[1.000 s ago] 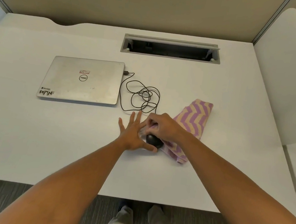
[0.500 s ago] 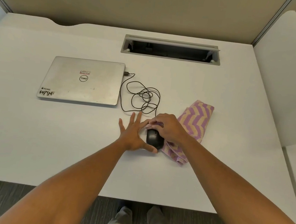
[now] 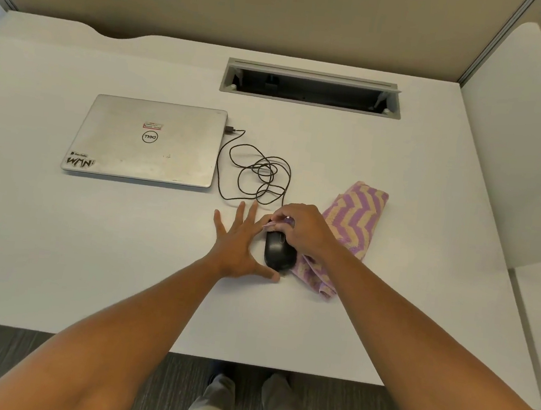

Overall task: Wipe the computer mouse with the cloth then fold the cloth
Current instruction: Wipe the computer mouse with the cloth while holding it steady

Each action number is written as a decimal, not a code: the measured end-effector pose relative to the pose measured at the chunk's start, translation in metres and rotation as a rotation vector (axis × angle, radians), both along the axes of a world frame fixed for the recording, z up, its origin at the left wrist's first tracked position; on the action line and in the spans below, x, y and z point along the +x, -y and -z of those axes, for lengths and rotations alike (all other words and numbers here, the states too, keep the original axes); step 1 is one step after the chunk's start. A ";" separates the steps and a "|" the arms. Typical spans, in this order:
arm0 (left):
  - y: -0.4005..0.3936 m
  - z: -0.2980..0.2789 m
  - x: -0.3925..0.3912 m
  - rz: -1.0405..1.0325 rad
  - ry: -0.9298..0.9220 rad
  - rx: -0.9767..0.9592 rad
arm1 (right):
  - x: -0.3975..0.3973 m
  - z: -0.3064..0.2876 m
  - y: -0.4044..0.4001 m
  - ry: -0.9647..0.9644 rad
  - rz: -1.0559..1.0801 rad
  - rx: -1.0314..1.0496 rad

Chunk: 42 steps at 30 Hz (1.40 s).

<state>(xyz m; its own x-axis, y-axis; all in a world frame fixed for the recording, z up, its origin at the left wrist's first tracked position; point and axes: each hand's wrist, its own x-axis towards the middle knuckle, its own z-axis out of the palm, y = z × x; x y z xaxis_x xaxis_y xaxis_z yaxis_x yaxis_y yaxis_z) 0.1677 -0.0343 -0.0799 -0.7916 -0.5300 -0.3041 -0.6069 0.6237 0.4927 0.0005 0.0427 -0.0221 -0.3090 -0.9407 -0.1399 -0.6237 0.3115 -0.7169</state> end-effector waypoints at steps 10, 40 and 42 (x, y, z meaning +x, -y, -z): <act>0.000 0.005 0.000 -0.020 -0.049 -0.028 | 0.009 -0.009 -0.009 -0.113 -0.351 0.034; -0.001 0.003 -0.004 -0.073 -0.049 0.037 | 0.004 -0.007 0.010 -0.390 -0.695 0.349; -0.001 0.003 -0.004 -0.086 -0.064 0.050 | 0.005 -0.009 0.009 -0.400 -0.787 0.323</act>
